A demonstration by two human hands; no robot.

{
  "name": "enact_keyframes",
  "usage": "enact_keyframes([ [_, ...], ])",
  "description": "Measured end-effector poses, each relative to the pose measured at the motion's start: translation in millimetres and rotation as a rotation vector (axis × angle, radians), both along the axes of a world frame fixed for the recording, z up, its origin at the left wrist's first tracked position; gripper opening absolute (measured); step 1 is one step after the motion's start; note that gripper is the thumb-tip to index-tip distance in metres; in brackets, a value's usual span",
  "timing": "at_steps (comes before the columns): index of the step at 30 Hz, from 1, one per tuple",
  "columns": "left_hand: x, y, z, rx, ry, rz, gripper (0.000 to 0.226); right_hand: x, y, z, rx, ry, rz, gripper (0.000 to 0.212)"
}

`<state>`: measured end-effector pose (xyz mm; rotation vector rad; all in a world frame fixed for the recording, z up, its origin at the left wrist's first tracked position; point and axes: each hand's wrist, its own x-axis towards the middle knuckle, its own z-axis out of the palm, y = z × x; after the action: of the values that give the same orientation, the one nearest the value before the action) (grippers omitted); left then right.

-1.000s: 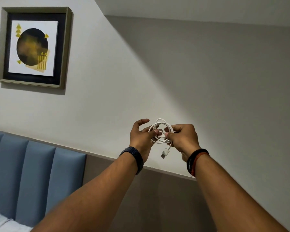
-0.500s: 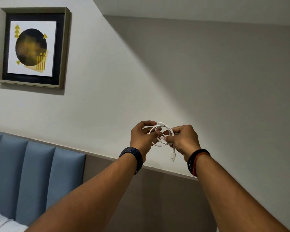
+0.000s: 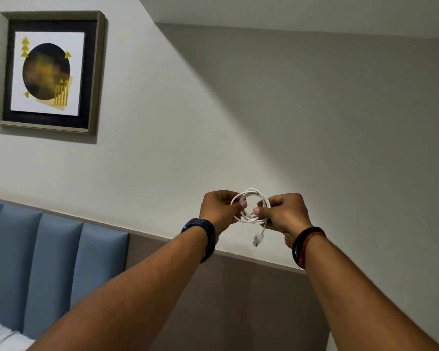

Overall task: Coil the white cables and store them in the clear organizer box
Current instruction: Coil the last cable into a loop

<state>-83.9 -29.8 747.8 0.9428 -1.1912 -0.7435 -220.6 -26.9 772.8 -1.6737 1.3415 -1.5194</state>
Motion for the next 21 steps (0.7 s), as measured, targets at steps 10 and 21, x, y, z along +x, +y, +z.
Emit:
enact_keyframes([
  [10, -1.3, 2.8, -0.7, -0.018, 0.089, -0.119, 0.038, -2.0, -0.9, 0.7, 0.0, -0.05, 0.027, 0.016],
  [21, 6.5, 5.3, -2.5, -0.06, 0.142, -0.163, 0.033, -3.3, 0.5, 3.7, 0.018, -0.144, 0.109, 0.017],
])
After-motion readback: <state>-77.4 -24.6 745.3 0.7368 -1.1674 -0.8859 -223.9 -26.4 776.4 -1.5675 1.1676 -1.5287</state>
